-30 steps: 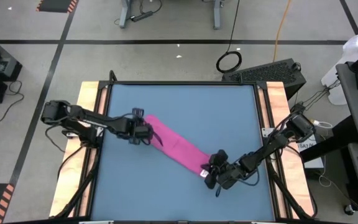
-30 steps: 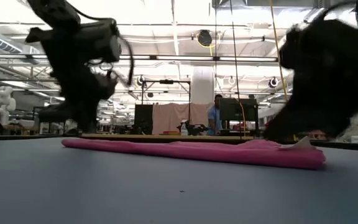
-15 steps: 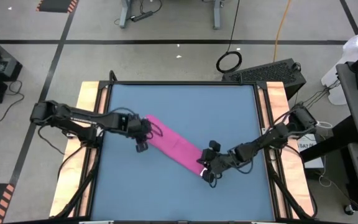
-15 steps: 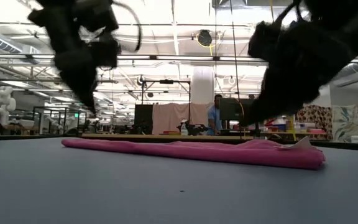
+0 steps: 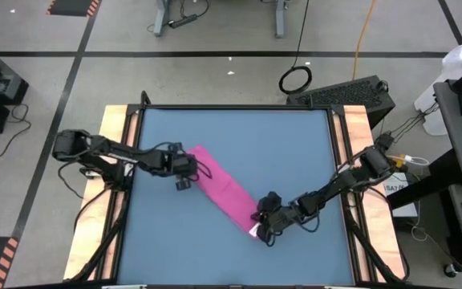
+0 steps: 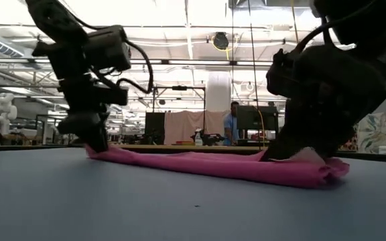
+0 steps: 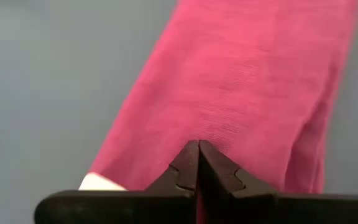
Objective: Roll towel into tight, uniform cylinder
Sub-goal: Roll the pink towel
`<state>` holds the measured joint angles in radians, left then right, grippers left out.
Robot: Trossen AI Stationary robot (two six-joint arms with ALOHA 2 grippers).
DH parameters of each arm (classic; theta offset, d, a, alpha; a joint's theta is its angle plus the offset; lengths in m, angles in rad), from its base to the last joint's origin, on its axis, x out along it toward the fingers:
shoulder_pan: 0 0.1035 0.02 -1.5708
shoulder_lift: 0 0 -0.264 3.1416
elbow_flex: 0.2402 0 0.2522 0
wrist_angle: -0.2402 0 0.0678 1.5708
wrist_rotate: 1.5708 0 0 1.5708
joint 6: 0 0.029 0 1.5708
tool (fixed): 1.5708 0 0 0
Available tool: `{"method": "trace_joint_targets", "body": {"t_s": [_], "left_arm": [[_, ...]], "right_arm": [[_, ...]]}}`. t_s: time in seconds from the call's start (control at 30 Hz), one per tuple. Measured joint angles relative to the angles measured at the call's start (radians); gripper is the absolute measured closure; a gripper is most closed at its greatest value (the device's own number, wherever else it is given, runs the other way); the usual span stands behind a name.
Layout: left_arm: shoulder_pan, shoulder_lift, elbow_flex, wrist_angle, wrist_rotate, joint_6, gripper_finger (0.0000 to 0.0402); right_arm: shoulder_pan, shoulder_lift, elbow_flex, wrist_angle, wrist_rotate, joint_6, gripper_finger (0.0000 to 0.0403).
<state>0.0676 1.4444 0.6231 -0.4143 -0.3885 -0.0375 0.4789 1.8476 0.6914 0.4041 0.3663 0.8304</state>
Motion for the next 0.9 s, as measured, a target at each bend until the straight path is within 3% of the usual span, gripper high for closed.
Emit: {"method": "trace_joint_targets", "body": {"t_s": [0.13, 0.33, 0.4, 0.53, 0.6, 0.73, 0.9], "left_arm": [[0.075, -0.01, 0.007, 0.041, -0.079, 0.115, 0.0281], [0.143, -0.077, 0.064, -0.155, -0.139, 0.125, 0.0281], [0.138, -0.11, 0.093, -0.195, -0.065, 0.055, 0.0281], [0.083, -0.183, 0.091, -0.19, 0.21, -0.117, 0.0281], [0.044, -0.192, 0.071, -0.193, 0.274, -0.197, 0.0281], [-0.021, -0.153, -0.011, -0.14, 0.21, -0.237, 0.0281], [-0.023, -0.079, -0.07, -0.003, 0.102, -0.186, 0.0281]], "right_arm": [[0.002, 0.028, 0.004, 0.103, -0.017, -0.001, 0.0399], [-0.008, -0.026, 0.005, 0.071, -0.011, -0.053, 0.0399], [-0.016, -0.076, 0.005, 0.032, -0.009, -0.106, 0.0399], [-0.025, -0.183, 0.004, -0.113, -0.003, -0.219, 0.0399], [-0.028, -0.207, 0.002, -0.147, 0.003, -0.252, 0.0399], [-0.026, -0.185, -0.011, -0.14, 0.017, -0.252, 0.0399], [-0.007, -0.082, -0.016, -0.13, 0.022, -0.122, 0.0399]]}}
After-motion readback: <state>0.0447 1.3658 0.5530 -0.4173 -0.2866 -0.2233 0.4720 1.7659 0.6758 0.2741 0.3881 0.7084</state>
